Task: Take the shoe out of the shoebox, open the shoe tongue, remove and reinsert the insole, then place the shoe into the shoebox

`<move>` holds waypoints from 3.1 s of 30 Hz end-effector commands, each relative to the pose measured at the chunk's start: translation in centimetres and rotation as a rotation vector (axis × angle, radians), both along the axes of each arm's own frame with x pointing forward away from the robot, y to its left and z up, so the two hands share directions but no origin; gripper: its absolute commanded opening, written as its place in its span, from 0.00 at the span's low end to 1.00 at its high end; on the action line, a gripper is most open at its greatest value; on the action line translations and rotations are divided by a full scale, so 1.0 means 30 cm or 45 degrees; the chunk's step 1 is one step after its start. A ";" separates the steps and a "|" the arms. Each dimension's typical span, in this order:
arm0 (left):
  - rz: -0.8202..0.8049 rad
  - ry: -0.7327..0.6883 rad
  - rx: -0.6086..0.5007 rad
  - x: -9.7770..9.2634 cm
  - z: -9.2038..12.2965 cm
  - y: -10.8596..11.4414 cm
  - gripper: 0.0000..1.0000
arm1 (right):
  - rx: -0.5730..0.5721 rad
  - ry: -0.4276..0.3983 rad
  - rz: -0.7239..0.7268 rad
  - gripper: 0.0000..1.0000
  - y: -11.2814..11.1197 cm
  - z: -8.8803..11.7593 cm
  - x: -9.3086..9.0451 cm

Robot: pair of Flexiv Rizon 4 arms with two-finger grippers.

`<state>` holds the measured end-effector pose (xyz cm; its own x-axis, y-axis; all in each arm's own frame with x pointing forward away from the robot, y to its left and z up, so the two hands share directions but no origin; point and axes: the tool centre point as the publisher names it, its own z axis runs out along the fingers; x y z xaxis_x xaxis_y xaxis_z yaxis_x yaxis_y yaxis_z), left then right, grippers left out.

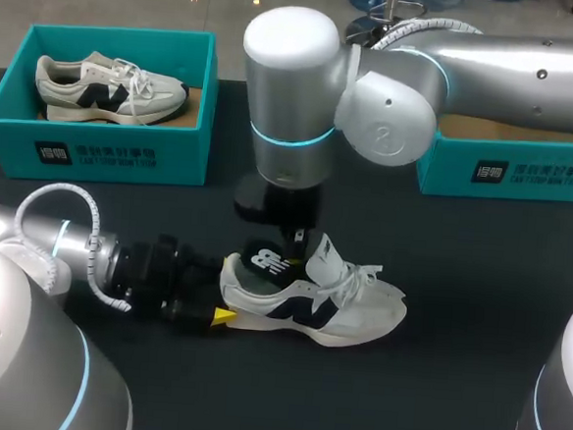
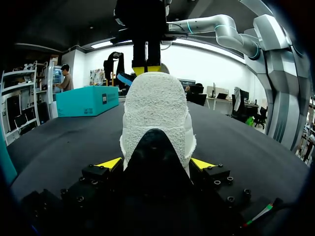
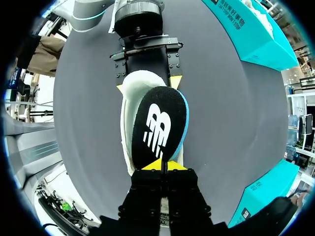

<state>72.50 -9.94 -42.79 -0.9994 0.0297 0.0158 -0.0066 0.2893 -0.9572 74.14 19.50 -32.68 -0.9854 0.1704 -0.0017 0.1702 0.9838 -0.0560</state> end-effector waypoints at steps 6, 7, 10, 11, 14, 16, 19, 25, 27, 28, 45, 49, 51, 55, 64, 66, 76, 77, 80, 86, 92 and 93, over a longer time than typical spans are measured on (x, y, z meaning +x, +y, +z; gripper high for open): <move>0.001 0.000 0.001 0.003 -0.008 -0.003 0.00 | 0.071 -0.039 0.021 0.00 0.018 0.031 0.044; 0.001 0.000 0.001 0.003 -0.008 -0.003 0.00 | 0.081 -0.035 0.024 0.00 0.026 0.025 0.049; 0.001 0.000 0.001 0.003 -0.008 -0.003 0.00 | 0.112 -0.028 0.034 0.00 0.050 -0.003 0.065; 0.001 0.000 0.001 0.003 -0.008 -0.003 0.00 | 0.121 -0.022 0.041 0.00 0.063 -0.009 0.072; 0.001 0.000 0.001 0.003 -0.008 -0.003 0.00 | 0.137 -0.004 0.055 0.00 0.091 -0.031 0.086; 0.001 0.000 0.001 0.003 -0.008 -0.003 0.00 | 0.149 -0.001 0.055 0.00 0.101 -0.042 0.092; 0.001 0.000 0.001 0.003 -0.008 -0.003 0.00 | 0.173 -0.003 0.059 0.00 0.109 -0.046 0.102; 0.001 0.000 0.001 0.003 -0.008 -0.003 0.00 | 0.247 0.020 0.093 0.00 0.121 -0.025 0.120; 0.001 0.000 0.001 0.003 -0.008 -0.003 0.00 | 0.278 0.042 0.105 0.26 0.119 -0.017 0.119; 0.001 0.000 0.001 0.003 -0.008 -0.003 0.00 | 0.280 0.043 0.105 0.39 0.116 -0.013 0.117; 0.001 0.000 0.001 0.003 -0.008 -0.003 0.00 | 0.407 0.260 0.155 1.00 0.066 0.005 0.109; 0.001 0.000 0.001 0.003 -0.008 -0.003 0.00 | 0.417 0.286 0.169 1.00 0.080 0.004 0.111; 0.001 0.000 0.001 0.003 -0.008 -0.003 0.00 | 0.425 0.295 0.173 1.00 0.087 0.004 0.106; 0.001 0.000 0.001 0.003 -0.008 -0.003 0.00 | 0.439 0.311 0.181 0.98 0.104 -0.002 0.092; 0.001 0.000 0.001 0.003 -0.008 -0.003 0.00 | 0.472 0.348 0.179 0.87 0.141 -0.030 0.064; 0.001 0.000 0.001 0.003 -0.008 -0.003 0.00 | 0.474 0.350 0.180 0.78 0.146 -0.031 0.062; 0.001 0.000 0.001 0.003 -0.008 -0.003 0.00 | 0.482 0.353 0.181 0.00 0.173 -0.024 0.059; 0.001 0.000 0.001 0.003 -0.008 -0.003 0.00 | 0.484 0.353 0.181 0.00 0.175 -0.023 0.059; 0.001 0.000 0.001 0.003 -0.008 -0.003 0.00 | 0.487 0.352 0.185 0.00 0.181 -0.016 0.065; 0.001 0.000 0.001 0.003 -0.008 -0.003 0.00 | 0.498 0.315 0.181 0.00 0.197 0.020 0.074; 0.001 0.000 0.001 0.003 -0.008 -0.003 0.00 | 0.516 0.274 0.135 0.00 0.201 0.083 0.099; 0.001 0.000 0.001 0.003 -0.008 -0.003 0.00 | 0.528 0.255 0.127 0.00 0.198 0.100 0.107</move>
